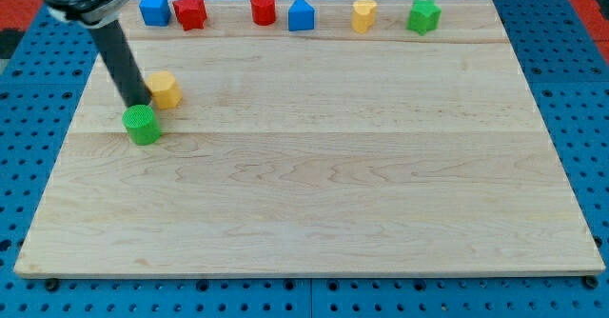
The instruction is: Move the yellow hexagon towards the top of the board
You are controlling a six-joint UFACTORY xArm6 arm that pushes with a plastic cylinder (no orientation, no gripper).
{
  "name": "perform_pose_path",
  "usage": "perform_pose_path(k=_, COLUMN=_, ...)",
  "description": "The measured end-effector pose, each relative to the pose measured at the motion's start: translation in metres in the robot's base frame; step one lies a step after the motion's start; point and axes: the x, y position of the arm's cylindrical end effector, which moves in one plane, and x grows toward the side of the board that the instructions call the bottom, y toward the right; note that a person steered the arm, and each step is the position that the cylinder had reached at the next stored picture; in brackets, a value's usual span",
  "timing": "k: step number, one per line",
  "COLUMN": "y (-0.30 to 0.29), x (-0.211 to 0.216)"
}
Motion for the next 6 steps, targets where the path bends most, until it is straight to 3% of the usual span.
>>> perform_pose_path(k=1, y=0.029, x=-0.017)
perform_pose_path(k=6, y=0.131, x=-0.022)
